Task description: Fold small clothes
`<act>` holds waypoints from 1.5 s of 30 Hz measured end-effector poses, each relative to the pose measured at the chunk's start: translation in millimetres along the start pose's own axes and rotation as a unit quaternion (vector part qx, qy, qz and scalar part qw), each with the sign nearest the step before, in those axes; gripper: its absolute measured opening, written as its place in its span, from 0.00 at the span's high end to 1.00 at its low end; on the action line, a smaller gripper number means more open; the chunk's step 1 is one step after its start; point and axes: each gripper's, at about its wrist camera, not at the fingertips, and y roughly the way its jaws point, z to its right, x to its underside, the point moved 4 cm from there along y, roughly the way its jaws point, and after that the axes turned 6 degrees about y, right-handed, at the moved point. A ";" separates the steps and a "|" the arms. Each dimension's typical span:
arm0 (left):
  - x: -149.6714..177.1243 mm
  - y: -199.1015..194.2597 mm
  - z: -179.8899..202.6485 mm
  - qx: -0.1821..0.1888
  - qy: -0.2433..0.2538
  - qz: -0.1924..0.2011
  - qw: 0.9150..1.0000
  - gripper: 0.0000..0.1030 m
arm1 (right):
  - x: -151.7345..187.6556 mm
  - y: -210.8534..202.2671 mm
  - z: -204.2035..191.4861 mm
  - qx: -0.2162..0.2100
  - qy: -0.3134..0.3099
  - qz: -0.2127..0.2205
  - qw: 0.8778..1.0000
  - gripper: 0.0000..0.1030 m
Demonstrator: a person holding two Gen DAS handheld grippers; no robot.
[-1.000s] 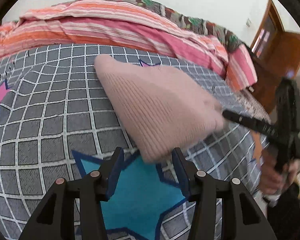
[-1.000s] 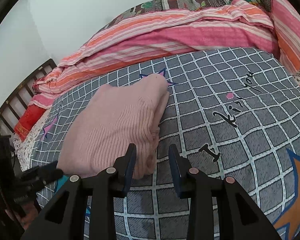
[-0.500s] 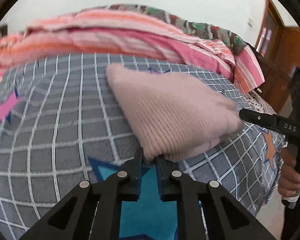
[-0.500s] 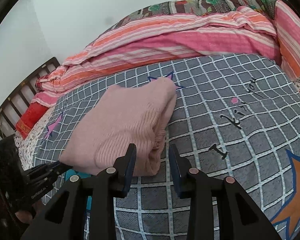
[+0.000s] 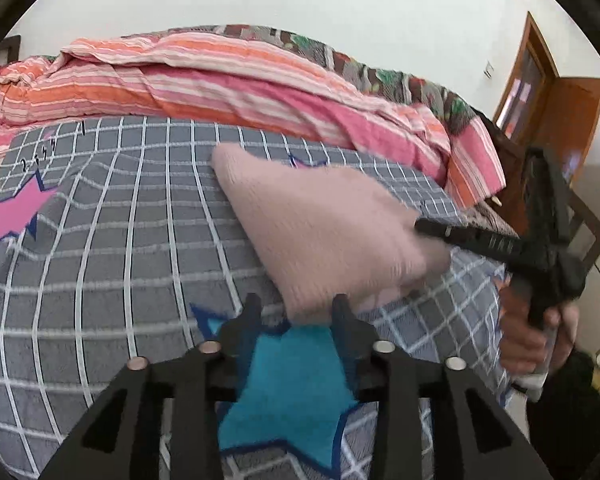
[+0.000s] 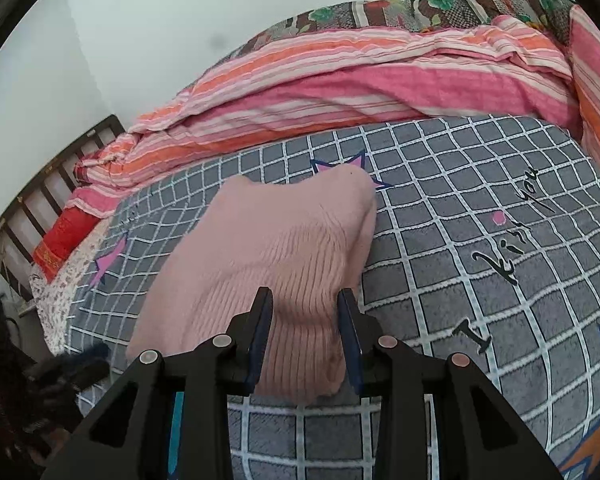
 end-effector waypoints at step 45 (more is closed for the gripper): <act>-58.9 117.8 -20.8 -0.058 -0.043 -0.055 0.996 0.34 | -56.2 76.2 23.2 0.037 0.012 0.005 0.999 0.81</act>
